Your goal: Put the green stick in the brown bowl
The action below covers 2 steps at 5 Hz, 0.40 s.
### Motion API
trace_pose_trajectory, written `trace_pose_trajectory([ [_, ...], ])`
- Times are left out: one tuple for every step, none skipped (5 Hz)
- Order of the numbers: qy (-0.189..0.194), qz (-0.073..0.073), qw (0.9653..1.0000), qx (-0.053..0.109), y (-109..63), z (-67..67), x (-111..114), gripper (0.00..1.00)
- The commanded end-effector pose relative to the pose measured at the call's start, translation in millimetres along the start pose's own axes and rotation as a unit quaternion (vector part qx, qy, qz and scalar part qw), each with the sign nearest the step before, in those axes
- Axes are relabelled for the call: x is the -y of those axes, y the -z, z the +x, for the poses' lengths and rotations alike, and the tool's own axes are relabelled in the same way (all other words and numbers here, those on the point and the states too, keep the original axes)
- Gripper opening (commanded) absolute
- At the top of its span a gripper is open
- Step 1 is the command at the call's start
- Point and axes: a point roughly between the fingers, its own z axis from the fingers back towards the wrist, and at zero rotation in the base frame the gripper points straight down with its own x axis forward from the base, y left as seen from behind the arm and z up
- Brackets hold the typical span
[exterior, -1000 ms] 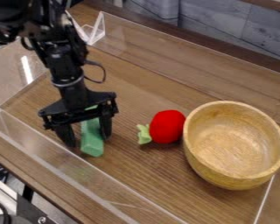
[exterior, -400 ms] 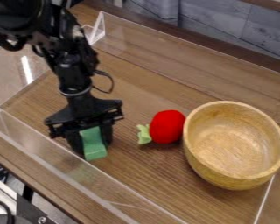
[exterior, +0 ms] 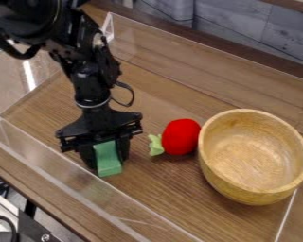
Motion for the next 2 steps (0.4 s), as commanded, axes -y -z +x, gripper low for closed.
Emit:
trace_pose_trajectory([
  [0.0,-0.003,0.9999,0.016,-4.4,16.4,5.8,0.0],
  [0.032,-0.015,0.9992,0.02,-18.3,19.0,17.5,0.0],
])
